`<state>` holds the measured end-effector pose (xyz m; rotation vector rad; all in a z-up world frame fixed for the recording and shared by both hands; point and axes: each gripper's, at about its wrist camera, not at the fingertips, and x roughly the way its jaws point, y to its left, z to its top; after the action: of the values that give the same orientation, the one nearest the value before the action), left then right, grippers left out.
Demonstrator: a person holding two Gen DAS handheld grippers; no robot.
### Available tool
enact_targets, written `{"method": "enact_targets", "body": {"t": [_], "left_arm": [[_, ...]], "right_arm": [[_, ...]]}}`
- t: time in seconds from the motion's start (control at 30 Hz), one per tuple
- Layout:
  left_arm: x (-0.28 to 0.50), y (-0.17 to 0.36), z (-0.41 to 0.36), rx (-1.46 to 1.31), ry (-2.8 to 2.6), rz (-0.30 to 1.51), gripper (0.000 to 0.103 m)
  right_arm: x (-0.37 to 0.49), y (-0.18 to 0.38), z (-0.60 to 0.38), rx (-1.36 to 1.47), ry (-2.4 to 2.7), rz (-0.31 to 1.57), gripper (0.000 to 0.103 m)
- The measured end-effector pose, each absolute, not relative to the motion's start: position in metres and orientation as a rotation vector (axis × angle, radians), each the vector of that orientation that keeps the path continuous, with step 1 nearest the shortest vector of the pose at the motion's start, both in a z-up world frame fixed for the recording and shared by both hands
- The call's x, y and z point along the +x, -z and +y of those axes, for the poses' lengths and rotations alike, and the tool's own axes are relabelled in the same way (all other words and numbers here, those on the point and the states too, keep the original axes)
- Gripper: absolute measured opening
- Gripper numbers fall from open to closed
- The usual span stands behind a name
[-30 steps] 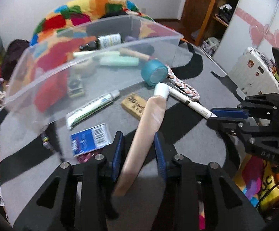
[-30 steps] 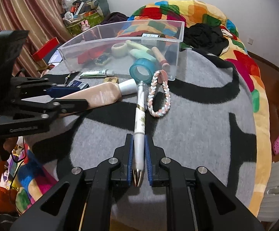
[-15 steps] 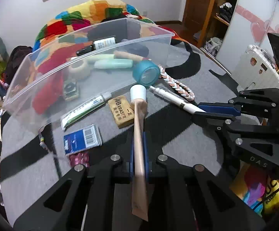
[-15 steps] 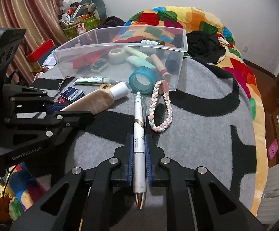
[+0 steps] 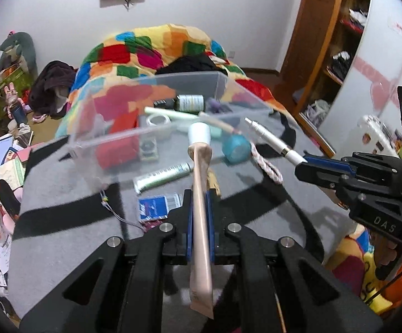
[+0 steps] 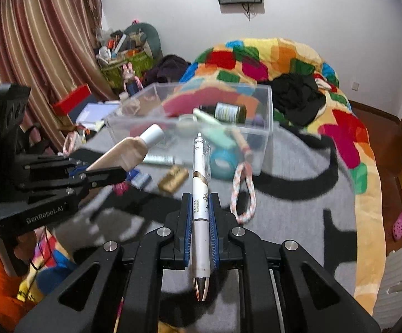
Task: Organize objects
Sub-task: 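Carry beige tube into box with left tool while right tool drops pen in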
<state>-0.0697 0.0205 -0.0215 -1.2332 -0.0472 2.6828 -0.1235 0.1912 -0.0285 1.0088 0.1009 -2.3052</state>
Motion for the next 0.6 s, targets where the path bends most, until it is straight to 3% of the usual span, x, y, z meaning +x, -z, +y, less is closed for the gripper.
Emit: {"method": "enact_targets", "body": {"t": [0.6], "left_arm": [[-0.126, -0.006, -0.023, -1.220, -2.755, -0.059, 0.008]], "right_arm": [[-0.189, 0.001, 0.135, 0.927, 2.338, 0.117, 0.010]]}}
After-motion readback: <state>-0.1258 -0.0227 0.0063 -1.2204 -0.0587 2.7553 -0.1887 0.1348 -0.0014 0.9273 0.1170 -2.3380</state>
